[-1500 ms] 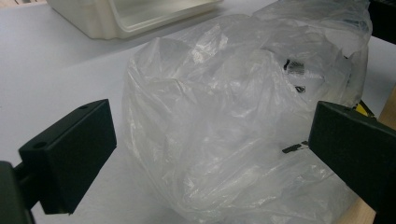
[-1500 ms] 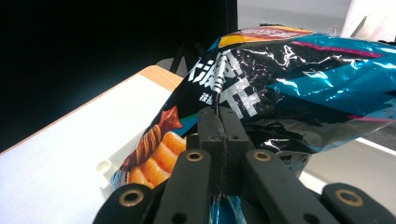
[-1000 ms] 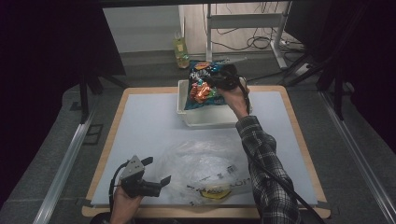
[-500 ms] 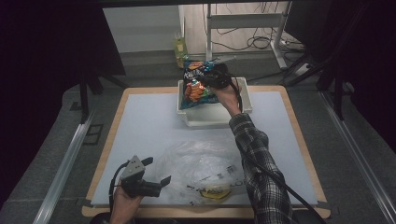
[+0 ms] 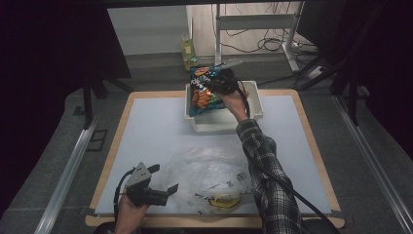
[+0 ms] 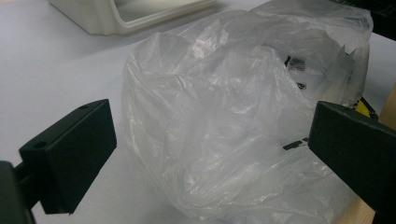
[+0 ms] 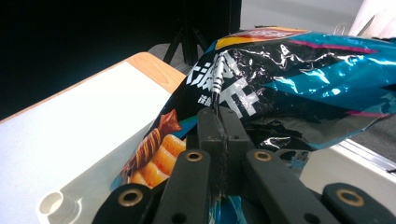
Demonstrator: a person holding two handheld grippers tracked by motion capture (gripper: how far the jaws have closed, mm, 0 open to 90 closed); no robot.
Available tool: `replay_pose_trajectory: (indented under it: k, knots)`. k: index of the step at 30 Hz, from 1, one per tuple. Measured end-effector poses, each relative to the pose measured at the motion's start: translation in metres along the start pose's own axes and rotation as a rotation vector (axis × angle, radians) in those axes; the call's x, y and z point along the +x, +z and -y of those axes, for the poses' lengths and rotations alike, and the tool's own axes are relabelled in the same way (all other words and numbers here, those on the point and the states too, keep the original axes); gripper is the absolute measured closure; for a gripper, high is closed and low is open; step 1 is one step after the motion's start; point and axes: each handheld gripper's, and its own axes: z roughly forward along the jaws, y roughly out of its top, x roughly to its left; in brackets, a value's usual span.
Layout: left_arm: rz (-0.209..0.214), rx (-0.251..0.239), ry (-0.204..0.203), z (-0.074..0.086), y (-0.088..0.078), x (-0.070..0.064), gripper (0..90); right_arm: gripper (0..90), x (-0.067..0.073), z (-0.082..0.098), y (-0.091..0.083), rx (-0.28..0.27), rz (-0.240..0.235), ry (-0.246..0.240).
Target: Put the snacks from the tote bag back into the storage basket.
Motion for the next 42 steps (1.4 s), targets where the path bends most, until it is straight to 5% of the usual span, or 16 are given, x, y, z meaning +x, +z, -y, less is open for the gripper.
replay_pose_trajectory:
  k: [24,42]
  knots:
    - [0.001,0.004,0.002,0.000,0.001,0.000,0.9,80.8,-0.009,0.023,0.009,0.083,0.028,0.036]
    - [-0.003,0.010,0.006,0.000,0.002,-0.001,0.9,61.6,-0.017,0.035,0.008,0.113,0.070,0.069]
